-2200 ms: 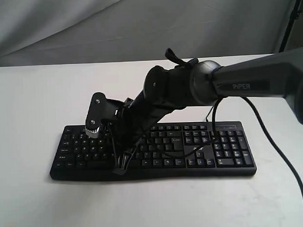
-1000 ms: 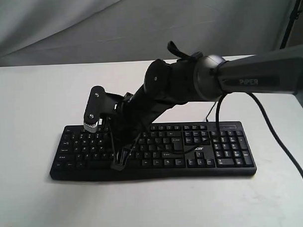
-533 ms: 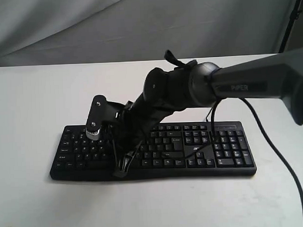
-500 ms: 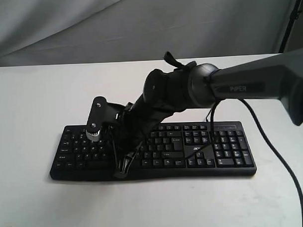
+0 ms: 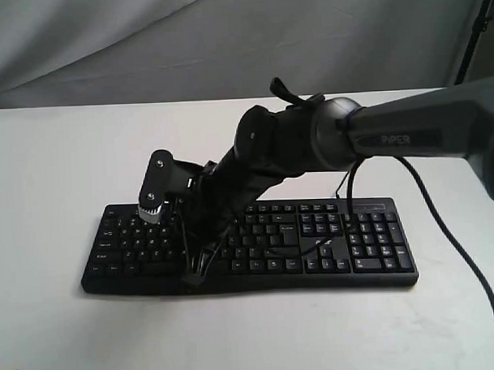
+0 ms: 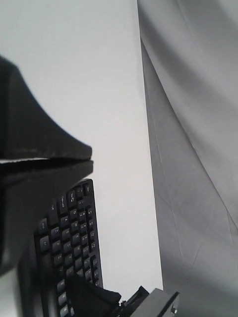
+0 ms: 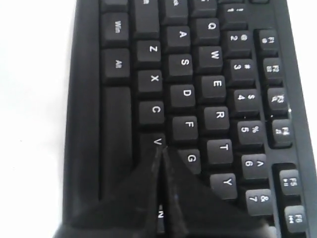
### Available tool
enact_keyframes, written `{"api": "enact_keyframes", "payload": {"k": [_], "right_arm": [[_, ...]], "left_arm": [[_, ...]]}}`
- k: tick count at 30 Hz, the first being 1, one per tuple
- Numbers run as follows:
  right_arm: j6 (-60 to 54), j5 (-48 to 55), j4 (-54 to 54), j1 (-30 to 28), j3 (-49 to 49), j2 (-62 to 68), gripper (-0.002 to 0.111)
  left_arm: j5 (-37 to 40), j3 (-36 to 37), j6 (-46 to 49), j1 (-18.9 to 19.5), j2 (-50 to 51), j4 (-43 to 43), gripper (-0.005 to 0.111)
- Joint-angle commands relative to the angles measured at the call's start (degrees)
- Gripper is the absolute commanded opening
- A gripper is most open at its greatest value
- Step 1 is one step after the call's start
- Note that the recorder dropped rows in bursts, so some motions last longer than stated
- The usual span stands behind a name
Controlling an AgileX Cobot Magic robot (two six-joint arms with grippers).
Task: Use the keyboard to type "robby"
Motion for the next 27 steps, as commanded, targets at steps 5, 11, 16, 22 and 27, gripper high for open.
{"api": "enact_keyframes", "payload": {"k": [5,11,16,22,27], "right_arm": [[-0.1,-2.5,-0.2,-0.2,0.4,-1.3,0.0],[2.5,1.0,-2.2,-1.6,-3.8,0.8,0.0],[4.4,2.0,-3.7,-2.4,-6.6,3.5,0.0],[5.4,2.6,-5.0,-2.8,-7.9,3.9,0.0],[5.4,2.6,-5.0,-3.3,-7.9,3.9,0.0]], "left_arm": [[-0.3,0.2,-0.2,-0.4,-0.2,0.3,0.0],[-0.3,0.2,-0.2,-0.4,-0.2,0.3,0.0],[-0.3,0.2,-0.2,-0.4,-0.2,0.3,0.0],[-0.3,0.2,-0.2,-0.4,-0.2,0.3,0.0],[-0.3,0.2,-0.2,-0.4,-0.2,0.3,0.0]]}}
